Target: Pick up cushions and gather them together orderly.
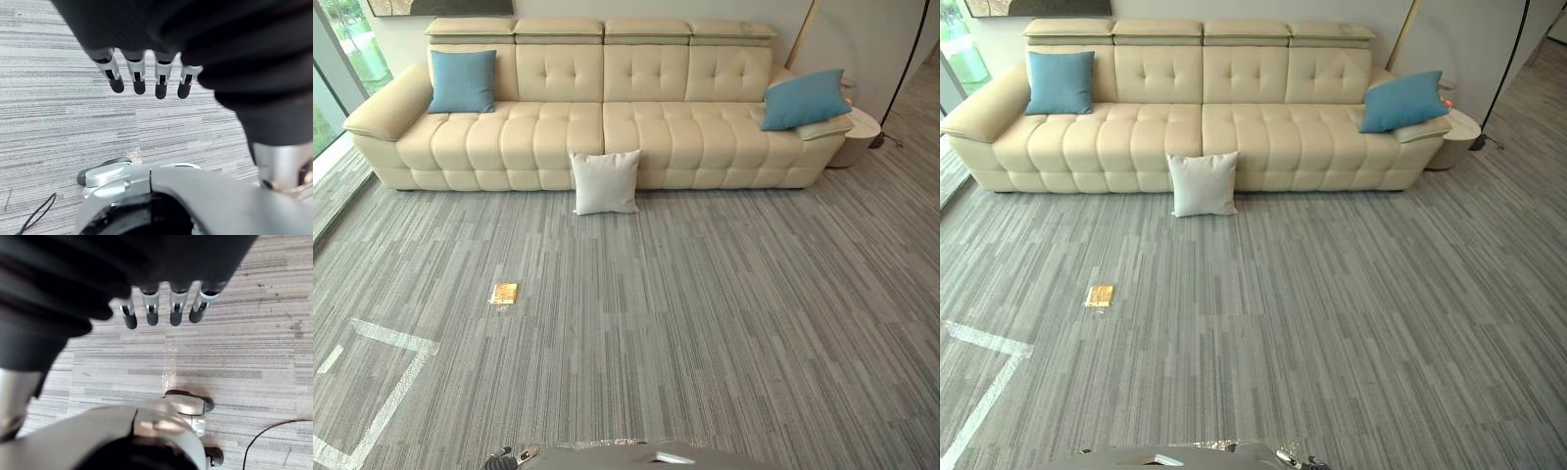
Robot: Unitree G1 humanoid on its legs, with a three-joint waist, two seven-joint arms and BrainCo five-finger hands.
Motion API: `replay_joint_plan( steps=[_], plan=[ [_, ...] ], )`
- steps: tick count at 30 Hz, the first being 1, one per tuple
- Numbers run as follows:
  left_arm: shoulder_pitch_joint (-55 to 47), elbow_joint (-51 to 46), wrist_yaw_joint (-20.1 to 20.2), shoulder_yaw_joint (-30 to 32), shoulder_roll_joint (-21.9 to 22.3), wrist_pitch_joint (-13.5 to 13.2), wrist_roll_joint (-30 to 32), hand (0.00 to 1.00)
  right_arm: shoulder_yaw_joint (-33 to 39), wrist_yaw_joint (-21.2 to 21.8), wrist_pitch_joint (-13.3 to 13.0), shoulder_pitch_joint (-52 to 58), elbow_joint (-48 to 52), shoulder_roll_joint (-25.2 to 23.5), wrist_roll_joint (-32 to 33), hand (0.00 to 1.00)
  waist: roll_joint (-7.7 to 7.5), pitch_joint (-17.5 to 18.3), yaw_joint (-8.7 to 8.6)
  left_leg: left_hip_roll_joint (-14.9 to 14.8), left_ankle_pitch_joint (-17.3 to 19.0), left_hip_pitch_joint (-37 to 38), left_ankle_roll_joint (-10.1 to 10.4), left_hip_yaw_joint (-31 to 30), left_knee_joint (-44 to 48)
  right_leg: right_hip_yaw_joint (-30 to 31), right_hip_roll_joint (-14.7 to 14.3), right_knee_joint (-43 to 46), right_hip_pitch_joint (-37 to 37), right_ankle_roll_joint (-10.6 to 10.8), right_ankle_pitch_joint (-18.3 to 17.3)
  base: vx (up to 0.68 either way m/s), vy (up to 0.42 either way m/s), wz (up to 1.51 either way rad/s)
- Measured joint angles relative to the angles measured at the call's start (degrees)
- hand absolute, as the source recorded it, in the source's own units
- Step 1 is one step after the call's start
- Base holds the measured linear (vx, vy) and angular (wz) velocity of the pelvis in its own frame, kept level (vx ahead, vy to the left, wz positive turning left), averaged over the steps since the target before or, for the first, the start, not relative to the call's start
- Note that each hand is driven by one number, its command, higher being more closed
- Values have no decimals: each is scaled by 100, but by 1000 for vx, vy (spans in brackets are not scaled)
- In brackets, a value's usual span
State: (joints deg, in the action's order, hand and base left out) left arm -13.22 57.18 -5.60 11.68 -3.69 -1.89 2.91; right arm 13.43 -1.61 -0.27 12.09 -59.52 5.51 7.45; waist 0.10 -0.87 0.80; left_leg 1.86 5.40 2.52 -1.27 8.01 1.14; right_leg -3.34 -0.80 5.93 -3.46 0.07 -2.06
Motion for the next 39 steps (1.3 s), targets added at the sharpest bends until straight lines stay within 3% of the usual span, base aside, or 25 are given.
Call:
replay_joint_plan(
  steps=[7,17,28,32,33,34,35,37,39],
  plan=[
    [192,198,-2,296,92,-56,185,0,349,-5,-2,-193,-14,-62,-24,0,36,-157,5,-8,-84,284,-13,153,-235,88,-57,-633,381,-4,262,74,25,-10],
    [319,199,1,319,111,-64,182,0,480,-11,-1,-336,-4,-91,-57,0,24,-299,79,-44,-102,258,3,455,-320,342,-117,-939,371,5,533,-37,-3,-13],
    [467,72,-20,320,98,-74,161,0,466,-12,-8,-355,289,-169,-63,0,-77,-493,227,-98,6,94,4,764,-184,588,-166,-813,115,30,544,-30,-8,-13],
    [472,-46,-21,319,70,-82,134,0,376,-12,-13,-371,522,-217,-62,0,-145,-584,253,-188,421,-143,-65,831,421,601,-161,149,-306,190,42,28,17,-8],
    [548,-58,-22,324,70,-84,84,0,367,-11,-9,-369,603,-221,-62,0,-151,-608,252,-232,598,-177,-60,866,608,562,-167,624,-494,254,-135,23,21,-11],
    [584,-62,-21,343,73,-89,44,0,365,-8,-15,-375,757,-239,-60,0,-124,-709,283,-319,806,-163,-70,880,888,355,-158,1639,-886,260,-342,31,27,-11],
    [615,-68,-22,350,63,-91,13,0,365,-8,-19,-350,888,-265,-59,0,-81,-787,260,-336,954,-122,-87,861,1057,137,-66,2472,-1226,168,-451,88,45,-9],
    [617,-78,-25,370,26,-90,-50,0,361,-7,-79,-321,958,-298,-53,0,-166,-806,259,-350,1201,81,-31,817,1279,-176,216,3635,-1669,166,-747,141,36,1],
    [656,-110,-26,371,27,-90,-51,0,360,-7,-91,-323,1010,-302,-51,0,-177,-806,223,-393,1376,267,44,756,1298,-445,419,3822,-1941,195,-980,226,0,14]
  ],
)
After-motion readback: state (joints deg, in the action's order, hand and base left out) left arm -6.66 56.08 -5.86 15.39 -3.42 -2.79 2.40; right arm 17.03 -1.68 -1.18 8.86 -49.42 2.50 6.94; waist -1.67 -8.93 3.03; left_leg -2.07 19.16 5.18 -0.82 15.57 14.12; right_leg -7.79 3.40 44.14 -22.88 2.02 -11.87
